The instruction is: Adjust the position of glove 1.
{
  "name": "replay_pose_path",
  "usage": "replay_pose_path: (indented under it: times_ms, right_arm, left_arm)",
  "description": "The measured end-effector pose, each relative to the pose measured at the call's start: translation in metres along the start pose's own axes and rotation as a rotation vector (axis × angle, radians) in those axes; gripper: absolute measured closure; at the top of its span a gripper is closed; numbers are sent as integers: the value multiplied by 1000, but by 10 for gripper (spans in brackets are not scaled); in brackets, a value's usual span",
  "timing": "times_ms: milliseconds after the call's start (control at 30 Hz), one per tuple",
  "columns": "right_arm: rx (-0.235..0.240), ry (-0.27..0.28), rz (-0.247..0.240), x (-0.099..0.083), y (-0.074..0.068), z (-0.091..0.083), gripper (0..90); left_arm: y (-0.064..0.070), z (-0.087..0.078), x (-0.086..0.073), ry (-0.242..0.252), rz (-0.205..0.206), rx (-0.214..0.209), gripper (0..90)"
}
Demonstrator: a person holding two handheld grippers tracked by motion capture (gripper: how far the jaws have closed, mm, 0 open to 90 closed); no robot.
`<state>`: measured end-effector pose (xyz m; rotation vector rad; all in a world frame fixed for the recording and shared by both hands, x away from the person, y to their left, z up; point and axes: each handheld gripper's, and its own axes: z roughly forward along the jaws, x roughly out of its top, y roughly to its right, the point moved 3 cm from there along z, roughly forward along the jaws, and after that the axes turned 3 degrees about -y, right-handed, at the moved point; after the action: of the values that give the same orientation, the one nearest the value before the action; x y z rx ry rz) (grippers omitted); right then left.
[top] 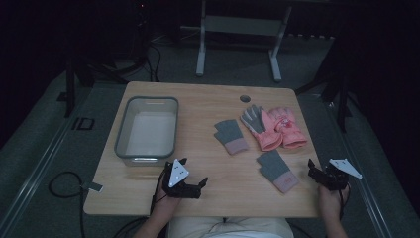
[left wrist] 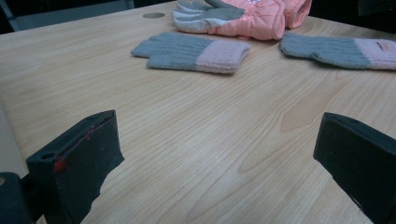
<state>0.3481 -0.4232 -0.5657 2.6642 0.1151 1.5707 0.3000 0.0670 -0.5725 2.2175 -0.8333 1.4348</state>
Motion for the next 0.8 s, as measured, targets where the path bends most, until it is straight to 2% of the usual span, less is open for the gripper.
replay_pose_path:
  times_ms: [433, 533, 800]
  right_arm:
    - [0, -18, -1, 0, 0, 1, 173]
    - [23, -50, 33, -1, -1, 2, 173]
    - [7, -52, -18, -1, -5, 2, 172]
  left_arm:
    - [0, 0, 0, 2, 4, -1, 3]
    - [0, 0, 0, 1, 2, -3, 3]
    - [0, 0, 0, 0, 0, -3, 3]
